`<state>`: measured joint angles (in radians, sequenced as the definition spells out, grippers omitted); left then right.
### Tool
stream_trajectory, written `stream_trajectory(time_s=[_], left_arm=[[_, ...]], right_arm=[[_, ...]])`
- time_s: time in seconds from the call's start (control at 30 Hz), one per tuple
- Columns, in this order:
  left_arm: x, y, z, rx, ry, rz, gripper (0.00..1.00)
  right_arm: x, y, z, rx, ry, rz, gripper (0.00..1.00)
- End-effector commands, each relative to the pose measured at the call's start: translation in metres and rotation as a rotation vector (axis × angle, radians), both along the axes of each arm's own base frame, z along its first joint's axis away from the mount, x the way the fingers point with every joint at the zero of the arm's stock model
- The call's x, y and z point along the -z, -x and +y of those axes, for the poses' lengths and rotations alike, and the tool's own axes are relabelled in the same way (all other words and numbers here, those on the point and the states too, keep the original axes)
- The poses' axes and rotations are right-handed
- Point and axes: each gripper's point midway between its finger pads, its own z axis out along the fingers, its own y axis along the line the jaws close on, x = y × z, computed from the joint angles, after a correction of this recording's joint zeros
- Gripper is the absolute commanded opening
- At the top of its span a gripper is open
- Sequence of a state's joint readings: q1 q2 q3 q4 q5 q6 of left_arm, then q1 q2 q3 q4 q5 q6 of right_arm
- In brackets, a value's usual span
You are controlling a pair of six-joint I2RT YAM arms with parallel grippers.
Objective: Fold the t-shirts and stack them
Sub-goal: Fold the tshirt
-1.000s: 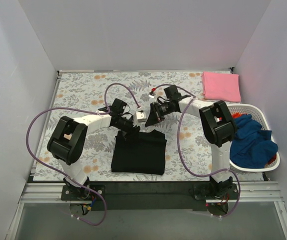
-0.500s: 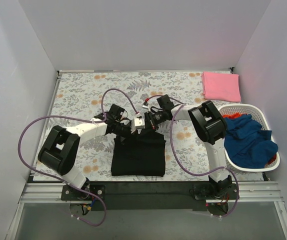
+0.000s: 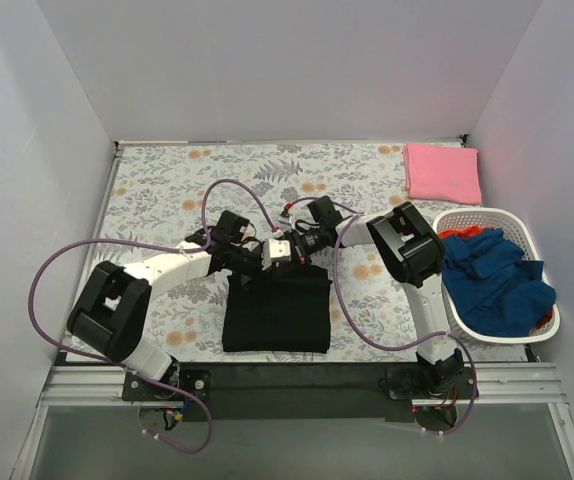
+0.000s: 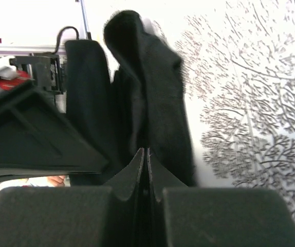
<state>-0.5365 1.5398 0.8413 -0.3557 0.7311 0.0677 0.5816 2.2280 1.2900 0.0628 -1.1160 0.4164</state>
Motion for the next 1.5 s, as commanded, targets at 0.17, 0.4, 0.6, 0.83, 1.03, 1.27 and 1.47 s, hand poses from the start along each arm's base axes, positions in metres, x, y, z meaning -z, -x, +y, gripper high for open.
stream_trajectory(time_s=[0.17,0.4,0.6,0.83,1.03,1.27,1.47], left_arm=[[-0.039,-0.011,-0.005,0.014,0.071,-0.176,0.0],[-0.052,-0.023,-0.008,0.005,0.088,-0.245,0.0],[-0.055,-0.036,-0.007,-0.022,0.088,-0.263,0.0],[-0.058,-0.047,-0.006,-0.043,0.096,-0.291,0.0],[-0.064,-0.053,-0.005,-0.051,0.11,-0.327,0.0],[-0.072,-0.057,-0.005,-0.055,0.137,-0.365,0.0],[-0.071,-0.063,-0.004,-0.068,0.144,-0.394,0.0]], right_arm=[[0.04,0.031,-0.008,-0.057,0.005,0.106,0.07],[0.041,0.034,-0.008,-0.066,0.001,0.116,0.07],[0.042,0.037,-0.011,-0.07,0.002,0.122,0.07],[0.042,0.037,-0.01,-0.07,0.001,0.122,0.06],[0.043,0.038,-0.011,-0.073,0.001,0.13,0.06],[0.045,0.041,-0.013,-0.074,0.005,0.137,0.06],[0.045,0.042,-0.014,-0.077,0.002,0.137,0.06]])
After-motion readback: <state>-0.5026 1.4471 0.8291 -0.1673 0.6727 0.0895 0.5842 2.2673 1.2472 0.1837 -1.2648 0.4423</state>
